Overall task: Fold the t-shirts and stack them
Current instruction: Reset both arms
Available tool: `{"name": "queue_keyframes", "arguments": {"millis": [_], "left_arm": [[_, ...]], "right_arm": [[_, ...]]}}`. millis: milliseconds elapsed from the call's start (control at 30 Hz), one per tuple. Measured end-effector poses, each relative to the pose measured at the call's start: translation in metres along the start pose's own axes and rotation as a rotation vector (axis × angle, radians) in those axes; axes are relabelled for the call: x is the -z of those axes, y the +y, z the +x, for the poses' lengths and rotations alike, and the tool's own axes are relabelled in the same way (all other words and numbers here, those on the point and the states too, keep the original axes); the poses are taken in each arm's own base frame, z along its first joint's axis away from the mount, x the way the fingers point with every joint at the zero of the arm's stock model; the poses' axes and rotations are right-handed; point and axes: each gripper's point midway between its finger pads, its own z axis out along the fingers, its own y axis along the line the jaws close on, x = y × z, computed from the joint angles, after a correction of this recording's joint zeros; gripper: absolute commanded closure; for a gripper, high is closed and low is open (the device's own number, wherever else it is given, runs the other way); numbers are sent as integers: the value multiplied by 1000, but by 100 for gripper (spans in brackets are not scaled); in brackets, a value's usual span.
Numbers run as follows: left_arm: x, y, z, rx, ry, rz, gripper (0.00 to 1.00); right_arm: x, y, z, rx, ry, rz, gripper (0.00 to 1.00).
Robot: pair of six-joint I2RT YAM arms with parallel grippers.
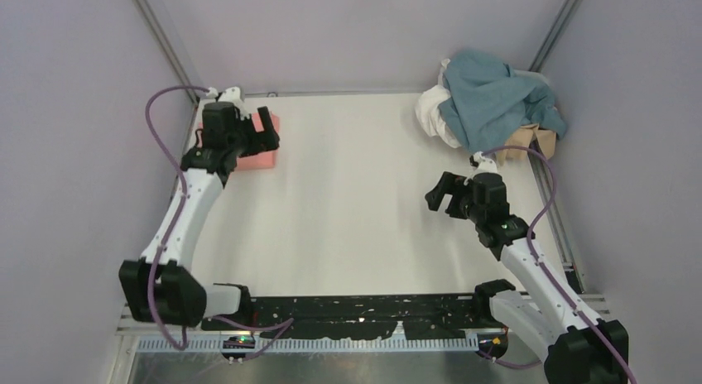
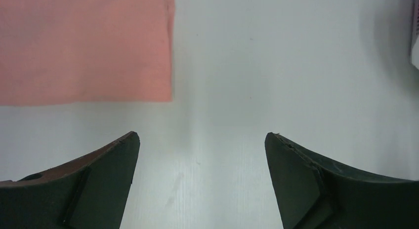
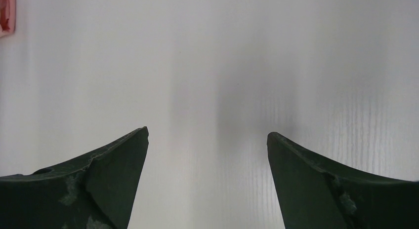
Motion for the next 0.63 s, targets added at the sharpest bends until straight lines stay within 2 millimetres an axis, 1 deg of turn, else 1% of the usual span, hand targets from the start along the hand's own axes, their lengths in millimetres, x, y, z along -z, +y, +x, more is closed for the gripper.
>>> {"name": "queue_keyframes", "arguments": {"millis": [33, 100, 133, 167, 233, 333, 367, 433, 467, 533, 633], "left_arm": [[16, -13, 12, -16, -33, 16, 0], [40, -31, 40, -33, -79, 51, 0], [46, -35, 53, -27, -90, 64, 1], [53, -38, 73, -19, -91, 79, 1], [62, -35, 116, 4, -74, 93, 0], [70, -23, 174, 33, -44, 102, 0], [72, -19, 189, 46, -38, 103, 0], [74, -9, 206, 70, -40, 89, 0], [76, -5, 210, 85, -48, 81, 0], [79, -3, 210, 105, -71, 79, 0], [82, -5, 201, 125, -112, 91, 0]], "right_arm": [[3, -4, 5, 3, -3, 5, 5], [7, -9, 14, 4, 1, 18, 5], [9, -13, 17, 4, 0, 27, 5], [10, -15, 18, 3, -5, 34, 5], [13, -19, 19, 1, -29, 46, 5], [16, -23, 19, -3, -59, 59, 5], [17, -25, 19, -4, -67, 64, 5], [18, -27, 19, -8, -77, 73, 5], [18, -28, 20, -9, -82, 77, 5], [18, -29, 21, -12, -91, 78, 5], [20, -32, 22, -20, -110, 85, 5]]}}
